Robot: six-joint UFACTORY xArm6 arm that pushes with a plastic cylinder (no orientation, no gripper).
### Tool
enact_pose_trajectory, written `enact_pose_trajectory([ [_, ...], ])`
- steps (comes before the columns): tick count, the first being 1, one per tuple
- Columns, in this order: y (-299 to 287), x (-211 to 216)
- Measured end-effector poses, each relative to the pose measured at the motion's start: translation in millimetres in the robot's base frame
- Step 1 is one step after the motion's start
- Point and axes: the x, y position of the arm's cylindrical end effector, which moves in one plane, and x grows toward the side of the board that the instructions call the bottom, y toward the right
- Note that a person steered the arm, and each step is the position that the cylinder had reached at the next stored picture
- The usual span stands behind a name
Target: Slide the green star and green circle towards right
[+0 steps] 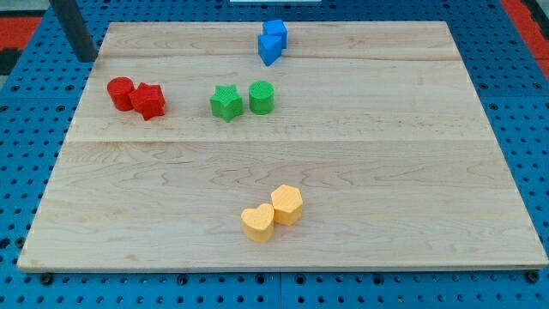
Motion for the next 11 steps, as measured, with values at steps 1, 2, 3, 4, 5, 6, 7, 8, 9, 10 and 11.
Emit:
enact_pose_trajectory([
  [1,-1,33],
  [2,-9,54],
  [3,13,111],
  [4,39,157],
  [5,39,192],
  [6,39,192],
  [7,38,183],
  [8,75,163],
  [9,154,156],
  [10,155,121],
  [11,192,106],
])
